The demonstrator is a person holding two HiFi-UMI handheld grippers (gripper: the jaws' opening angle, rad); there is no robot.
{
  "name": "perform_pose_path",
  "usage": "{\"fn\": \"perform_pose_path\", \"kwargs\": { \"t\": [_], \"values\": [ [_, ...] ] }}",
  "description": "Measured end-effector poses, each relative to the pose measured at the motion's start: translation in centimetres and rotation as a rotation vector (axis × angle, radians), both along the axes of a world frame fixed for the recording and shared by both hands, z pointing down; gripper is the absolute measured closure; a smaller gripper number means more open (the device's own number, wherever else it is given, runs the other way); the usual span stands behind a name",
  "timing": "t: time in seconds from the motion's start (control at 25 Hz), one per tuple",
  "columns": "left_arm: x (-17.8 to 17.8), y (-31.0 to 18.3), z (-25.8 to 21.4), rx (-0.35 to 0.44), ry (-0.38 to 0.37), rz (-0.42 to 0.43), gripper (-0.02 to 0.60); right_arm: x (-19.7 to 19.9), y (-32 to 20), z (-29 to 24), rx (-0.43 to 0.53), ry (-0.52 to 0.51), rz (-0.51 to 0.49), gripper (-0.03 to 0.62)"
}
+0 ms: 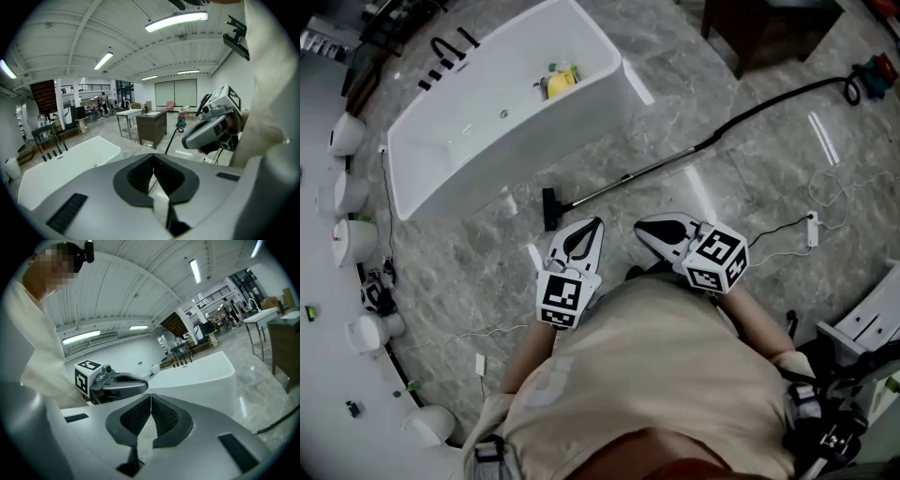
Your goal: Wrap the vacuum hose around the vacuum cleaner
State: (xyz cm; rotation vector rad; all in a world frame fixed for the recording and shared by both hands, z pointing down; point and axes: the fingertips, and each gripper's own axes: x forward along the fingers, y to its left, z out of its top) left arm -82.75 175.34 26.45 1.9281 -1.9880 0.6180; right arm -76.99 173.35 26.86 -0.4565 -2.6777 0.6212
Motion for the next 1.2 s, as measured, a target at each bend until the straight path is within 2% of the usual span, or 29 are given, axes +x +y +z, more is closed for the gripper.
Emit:
{"fn": "perform_pose_path", "kwargs": {
  "t": [0.2,0.4,0.64,0.84,1.08,1.2],
  "values": [
    [0.3,-7.9,0.0,-0.056,-0.032,0.009,0.575,1.8,-8.5,1.4,-0.132,0.011,0.041,0.591],
    [-0.2,-13.6,0.9,-0.081,-0.052,-0.007,0.575,2.2,-14.8,2.2,-0.137,0.008,0.05,0.591],
    [-1.3,-17.3,2.7,-0.115,-0.04,-0.001,0.575,0.7,-18.6,2.3,-0.166,0.019,0.048,0.591],
    [-4.4,-19.8,5.7,-0.129,0.006,0.044,0.575,-3.0,-20.4,3.7,-0.171,0.07,0.067,0.591],
    [-9.8,-23.8,10.6,-0.148,0.019,0.188,0.575,-7.9,-23.0,5.8,-0.173,0.178,0.163,0.591],
    [-13.4,-25.8,12.8,-0.149,0.031,0.227,0.575,-10.3,-24.0,7.4,-0.179,0.228,0.205,0.591]
  ]
}}
